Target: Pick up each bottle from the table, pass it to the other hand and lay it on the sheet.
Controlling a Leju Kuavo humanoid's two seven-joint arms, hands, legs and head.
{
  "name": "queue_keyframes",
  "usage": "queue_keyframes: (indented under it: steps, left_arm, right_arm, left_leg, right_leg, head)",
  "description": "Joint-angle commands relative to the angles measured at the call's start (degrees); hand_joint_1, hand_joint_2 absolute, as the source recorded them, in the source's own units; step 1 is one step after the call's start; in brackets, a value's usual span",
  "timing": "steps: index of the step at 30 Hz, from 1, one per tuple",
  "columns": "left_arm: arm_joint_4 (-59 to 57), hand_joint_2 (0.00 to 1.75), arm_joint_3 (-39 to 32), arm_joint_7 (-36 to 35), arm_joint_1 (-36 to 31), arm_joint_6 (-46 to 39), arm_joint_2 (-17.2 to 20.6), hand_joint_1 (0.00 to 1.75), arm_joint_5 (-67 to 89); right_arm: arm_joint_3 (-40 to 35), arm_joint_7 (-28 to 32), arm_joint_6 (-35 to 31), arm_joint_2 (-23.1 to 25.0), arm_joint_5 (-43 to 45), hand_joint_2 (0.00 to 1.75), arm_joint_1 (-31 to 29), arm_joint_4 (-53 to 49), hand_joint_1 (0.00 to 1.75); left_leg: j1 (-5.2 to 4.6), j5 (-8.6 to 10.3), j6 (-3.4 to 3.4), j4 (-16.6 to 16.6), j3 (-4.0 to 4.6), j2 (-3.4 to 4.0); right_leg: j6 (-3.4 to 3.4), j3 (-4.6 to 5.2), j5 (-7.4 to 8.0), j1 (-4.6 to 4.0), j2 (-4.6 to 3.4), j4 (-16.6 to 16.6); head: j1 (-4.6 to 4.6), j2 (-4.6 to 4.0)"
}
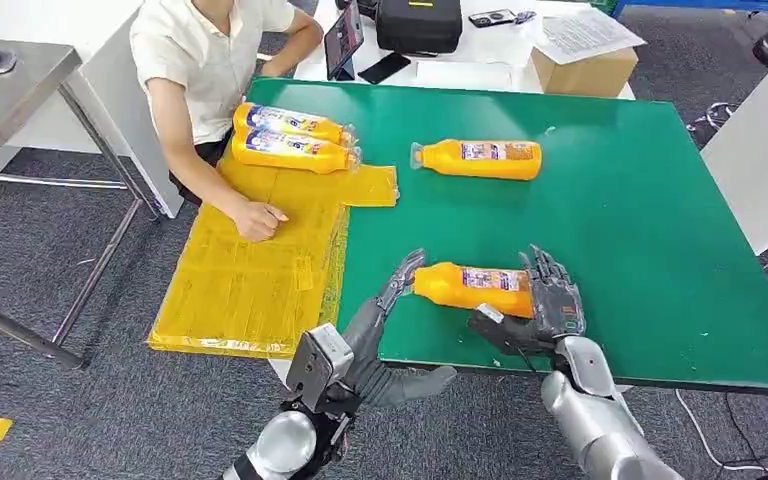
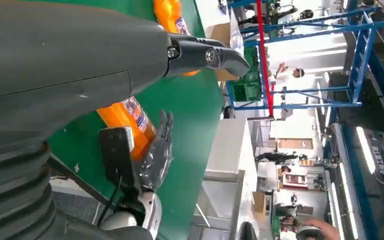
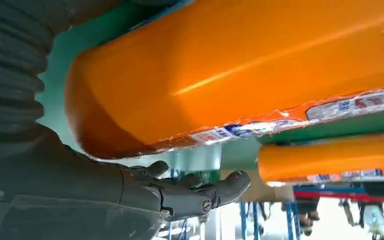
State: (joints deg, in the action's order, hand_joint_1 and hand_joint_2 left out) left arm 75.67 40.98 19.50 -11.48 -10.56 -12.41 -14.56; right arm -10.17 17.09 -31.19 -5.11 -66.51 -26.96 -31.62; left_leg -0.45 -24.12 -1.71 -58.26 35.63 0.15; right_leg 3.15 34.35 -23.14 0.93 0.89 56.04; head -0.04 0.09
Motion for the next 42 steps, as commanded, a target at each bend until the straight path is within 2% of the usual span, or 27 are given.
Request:
queue_keyframes:
  steps: [1,9,12,19,21,25,28,29,37,39,42]
  left_arm:
    - [-3.5,1.75,1.0,-1.2,-2.4,1.1,0.8,0.00,-0.9]
    - [-3.6,1.75,1.0,-1.2,-2.4,1.1,0.8,0.00,-0.9]
    - [-3.5,1.75,0.9,-1.4,-2.4,1.4,0.8,0.00,-1.2]
    - [-3.4,1.75,1.0,-1.7,-2.4,2.1,0.9,0.00,-1.6]
    - [-3.6,1.75,0.8,-1.7,-2.3,2.1,0.9,0.00,-1.7]
    - [-4.1,1.75,-1.4,-0.3,-0.8,-0.4,0.4,0.00,-3.5]
    - [-5.1,1.75,-4.1,4.6,1.7,-7.6,0.6,0.00,-2.6]
    - [-5.3,1.75,-4.0,5.3,2.1,-7.5,1.0,0.00,-2.8]
    - [-5.1,1.75,-3.8,5.5,2.0,-7.4,0.9,0.00,-2.9]
    - [-5.4,1.75,-5.0,7.1,4.1,-10.9,1.3,0.00,-1.3]
    - [-5.9,1.75,-7.2,8.3,8.7,-9.3,2.7,0.00,-2.9]
  right_arm:
    - [-5.3,0.7,7.0,-0.2,0.9,1.75,-1.6,9.7,1.73]
    - [-5.3,0.7,6.8,-0.2,1.0,1.75,-1.3,9.7,1.73]
    - [-5.1,1.2,8.6,-0.3,2.4,1.75,-1.3,9.7,1.73]
    - [-4.2,4.7,10.6,-0.5,6.9,1.75,0.5,9.1,1.75]
    - [-2.6,7.7,11.0,0.3,10.6,1.75,1.1,7.9,1.75]
    - [-0.7,13.5,7.9,2.8,18.9,1.75,3.5,1.2,1.75]
    - [-1.7,14.9,4.4,4.6,25.0,1.75,7.6,-9.3,1.75]
    - [-3.0,13.3,4.5,4.4,25.3,1.75,8.8,-11.8,1.75]
    - [-3.5,13.1,4.5,3.7,26.0,1.75,8.8,-11.6,1.75]
    - [-3.4,16.3,1.9,4.4,28.8,1.75,10.8,-15.7,1.75]
    - [-4.7,15.5,-0.7,4.2,31.1,1.75,16.6,-27.8,1.75]
  left_leg:
    - [0.07,-0.02,0.10,0.1,-0.27,-0.04]
    - [0.11,-0.09,0.16,0.1,-0.71,0.08]
    - [0.11,-0.10,0.16,0.1,-0.78,0.13]
    - [0.14,-0.11,0.14,0.1,-0.79,0.14]
    - [0.14,-0.09,0.16,0.1,-0.84,0.09]
    - [0.17,-0.12,0.19,0.2,-0.91,0.19]
    - [0.20,-0.17,0.21,0.2,-0.96,0.39]
    - [0.18,-0.18,0.19,0.2,-0.94,0.41]
    - [0.17,-0.18,0.14,0.1,-0.58,0.28]
    - [0.18,-0.19,0.15,0.1,-0.54,0.29]
    - [0.14,-0.22,0.19,0.2,-0.63,0.36]
  right_leg:
    - [-0.10,-0.28,-0.02,-0.07,-0.01,-0.1]
    - [-0.15,-0.63,-0.02,-0.10,-0.15,-0.2]
    - [-0.14,-0.69,-0.03,-0.10,-0.19,-0.1]
    - [-0.13,-0.70,-0.01,-0.13,-0.16,-0.2]
    - [-0.17,-0.73,-0.02,-0.14,-0.13,-0.2]
    - [-0.20,-0.79,-0.01,-0.17,-0.27,-0.2]
    - [-0.22,-0.80,0.02,-0.20,-0.50,-0.2]
    - [-0.20,-0.76,0.01,-0.18,-0.52,-0.2]
    - [-0.15,-0.50,-0.07,-0.16,-0.41,-0.1]
    - [-0.15,-0.48,-0.06,-0.16,-0.44,-0.1]
    - [-0.19,-0.55,-0.09,-0.13,-0.51,-0.1]
  head:
    - [0.00,0.00]
    - [0.00,0.00]
    - [0.00,0.00]
    - [0.00,0.00]
    - [0.02,0.00]
    - [0.02,0.00]
    - [0.00,0.00]
    - [0.00,0.00]
    - [-0.02,0.00]
    - [0.00,0.00]
    - [0.02,0.00]
